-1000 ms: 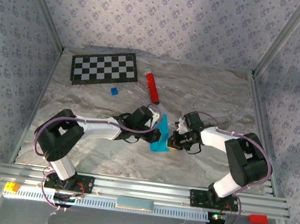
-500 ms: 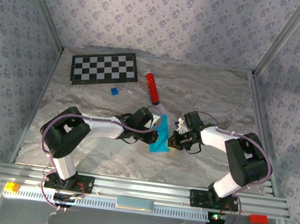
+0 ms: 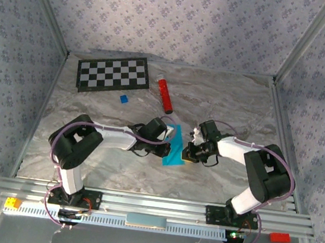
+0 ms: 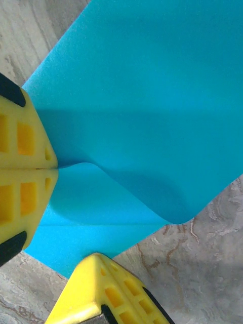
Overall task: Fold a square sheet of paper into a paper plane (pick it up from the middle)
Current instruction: Fold the triangle a second time at the center of the table.
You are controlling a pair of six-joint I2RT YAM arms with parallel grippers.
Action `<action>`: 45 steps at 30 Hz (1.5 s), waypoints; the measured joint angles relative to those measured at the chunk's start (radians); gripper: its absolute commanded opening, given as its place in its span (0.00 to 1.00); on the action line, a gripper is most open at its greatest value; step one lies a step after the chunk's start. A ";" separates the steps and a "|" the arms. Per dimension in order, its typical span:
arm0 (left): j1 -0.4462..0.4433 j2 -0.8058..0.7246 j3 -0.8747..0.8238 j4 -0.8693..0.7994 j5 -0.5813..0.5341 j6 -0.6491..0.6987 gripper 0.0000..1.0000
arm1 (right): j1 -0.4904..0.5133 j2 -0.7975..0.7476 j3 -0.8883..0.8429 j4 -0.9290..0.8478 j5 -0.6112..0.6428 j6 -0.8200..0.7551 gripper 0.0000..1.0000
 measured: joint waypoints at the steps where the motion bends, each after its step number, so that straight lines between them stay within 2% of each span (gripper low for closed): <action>1: 0.000 0.000 0.000 0.002 0.001 0.000 0.00 | 0.000 -0.001 0.001 0.000 -0.006 0.000 0.09; 8: 0.000 0.000 0.000 0.002 0.005 0.000 0.00 | 0.012 -0.002 0.013 0.005 -0.053 0.000 0.09; 15: 0.000 -0.001 0.000 0.002 0.003 -0.001 0.00 | 0.014 0.049 0.042 -0.030 -0.021 -0.004 0.06; 45: 0.000 -0.020 0.008 -0.031 -0.117 0.016 0.03 | 0.009 0.055 0.064 -0.078 -0.002 -0.040 0.05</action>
